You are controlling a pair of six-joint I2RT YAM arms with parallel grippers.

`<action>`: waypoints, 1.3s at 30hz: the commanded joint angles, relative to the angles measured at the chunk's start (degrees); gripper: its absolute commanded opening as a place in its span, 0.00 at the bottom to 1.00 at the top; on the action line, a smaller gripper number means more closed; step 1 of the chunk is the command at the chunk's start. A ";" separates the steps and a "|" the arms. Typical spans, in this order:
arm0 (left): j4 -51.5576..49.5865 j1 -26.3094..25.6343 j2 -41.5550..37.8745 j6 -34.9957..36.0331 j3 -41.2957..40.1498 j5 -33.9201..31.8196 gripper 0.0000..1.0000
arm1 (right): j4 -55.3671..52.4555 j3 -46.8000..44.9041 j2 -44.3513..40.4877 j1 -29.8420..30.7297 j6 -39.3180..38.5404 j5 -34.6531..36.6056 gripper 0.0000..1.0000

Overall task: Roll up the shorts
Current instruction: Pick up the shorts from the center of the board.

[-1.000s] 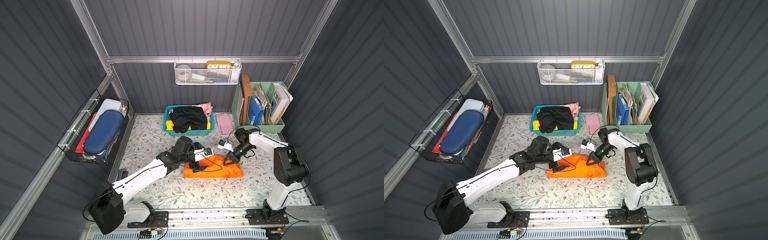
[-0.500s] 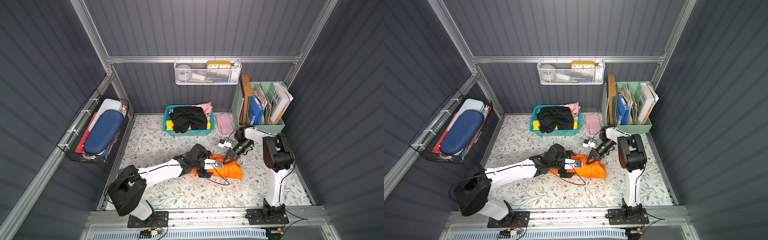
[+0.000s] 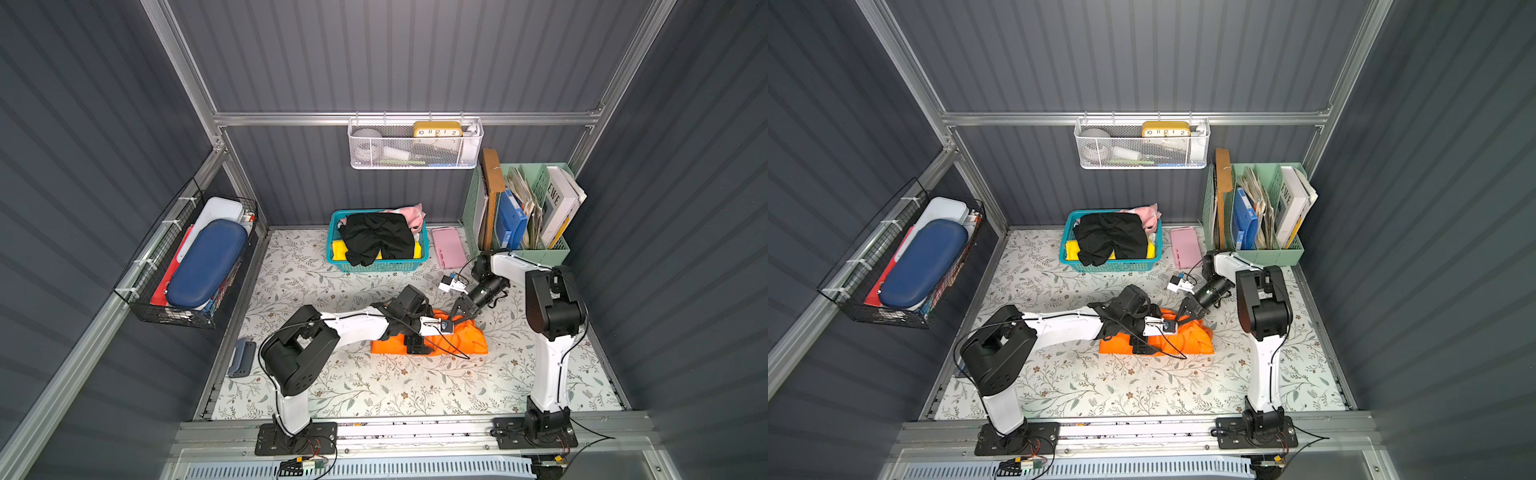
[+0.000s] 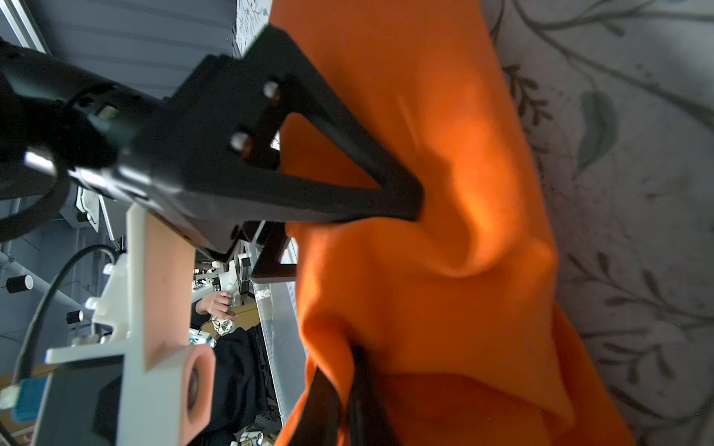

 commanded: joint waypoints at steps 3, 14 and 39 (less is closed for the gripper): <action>-6.05 1.02 5.34 -1.52 2.70 5.97 0.85 | -0.60 0.62 1.21 -0.07 0.07 -2.81 0.00; -11.51 2.97 5.21 -3.07 5.51 8.51 0.00 | 23.52 -8.44 -10.77 -3.85 20.26 2.63 0.06; -21.35 22.98 1.70 6.25 47.13 -7.43 0.00 | 65.15 -31.79 -52.99 -8.95 41.77 17.57 0.99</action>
